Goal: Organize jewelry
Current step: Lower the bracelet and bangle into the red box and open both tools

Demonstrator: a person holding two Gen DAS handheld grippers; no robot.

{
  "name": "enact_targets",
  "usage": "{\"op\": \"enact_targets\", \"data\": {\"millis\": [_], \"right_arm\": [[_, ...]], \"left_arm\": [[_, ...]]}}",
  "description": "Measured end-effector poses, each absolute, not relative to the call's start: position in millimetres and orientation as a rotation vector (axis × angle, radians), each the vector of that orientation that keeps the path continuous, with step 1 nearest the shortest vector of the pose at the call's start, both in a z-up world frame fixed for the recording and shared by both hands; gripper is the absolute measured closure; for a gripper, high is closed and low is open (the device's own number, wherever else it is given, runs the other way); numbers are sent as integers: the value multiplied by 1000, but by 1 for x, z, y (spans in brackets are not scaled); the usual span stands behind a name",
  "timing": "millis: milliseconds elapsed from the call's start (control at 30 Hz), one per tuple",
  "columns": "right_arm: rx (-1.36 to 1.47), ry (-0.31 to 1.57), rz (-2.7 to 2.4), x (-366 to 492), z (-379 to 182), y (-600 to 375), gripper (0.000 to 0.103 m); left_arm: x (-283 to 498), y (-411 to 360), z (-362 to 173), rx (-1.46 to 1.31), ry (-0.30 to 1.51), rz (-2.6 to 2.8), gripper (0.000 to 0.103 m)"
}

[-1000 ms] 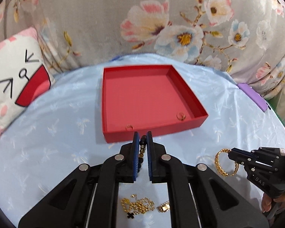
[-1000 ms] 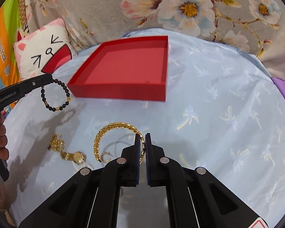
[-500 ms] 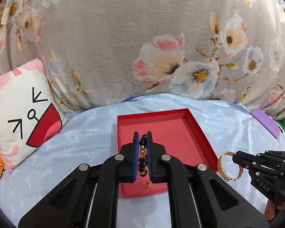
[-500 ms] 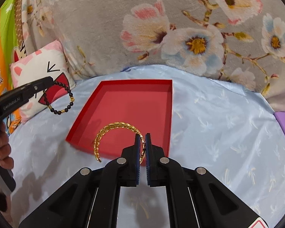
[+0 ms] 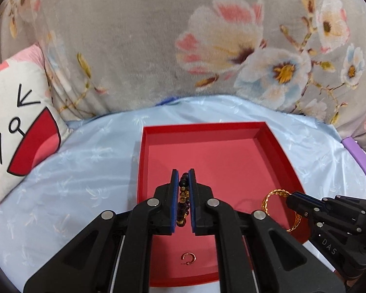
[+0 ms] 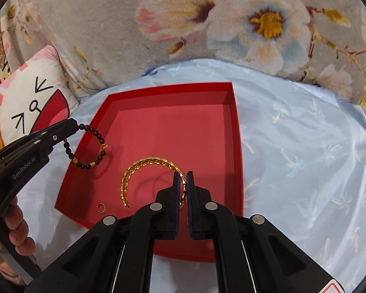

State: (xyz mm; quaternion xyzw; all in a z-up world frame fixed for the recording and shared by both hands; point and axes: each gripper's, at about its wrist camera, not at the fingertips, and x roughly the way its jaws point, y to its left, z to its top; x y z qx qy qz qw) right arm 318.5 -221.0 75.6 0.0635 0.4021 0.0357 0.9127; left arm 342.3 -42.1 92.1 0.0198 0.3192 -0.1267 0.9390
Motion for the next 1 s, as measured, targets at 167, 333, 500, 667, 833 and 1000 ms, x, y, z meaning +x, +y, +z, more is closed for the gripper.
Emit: {"op": "enact_targets", "data": {"millis": [167, 333, 500, 667, 833, 1000], "right_arm": [[112, 851, 70, 328, 60, -212, 99], [97, 883, 62, 335, 44, -208, 98], [78, 860, 52, 336, 42, -206, 95], [88, 836, 48, 330, 52, -210, 95], [89, 795, 59, 309, 74, -215, 94], [77, 771, 81, 276, 93, -217, 93]], "left_arm": [[357, -40, 69, 37, 700, -240, 96], [362, -36, 54, 39, 718, -231, 96], [364, -34, 48, 31, 723, -222, 95], [361, -27, 51, 2, 720, -201, 75], [344, -15, 70, -9, 670, -208, 69], [319, 0, 91, -9, 643, -216, 68]]}}
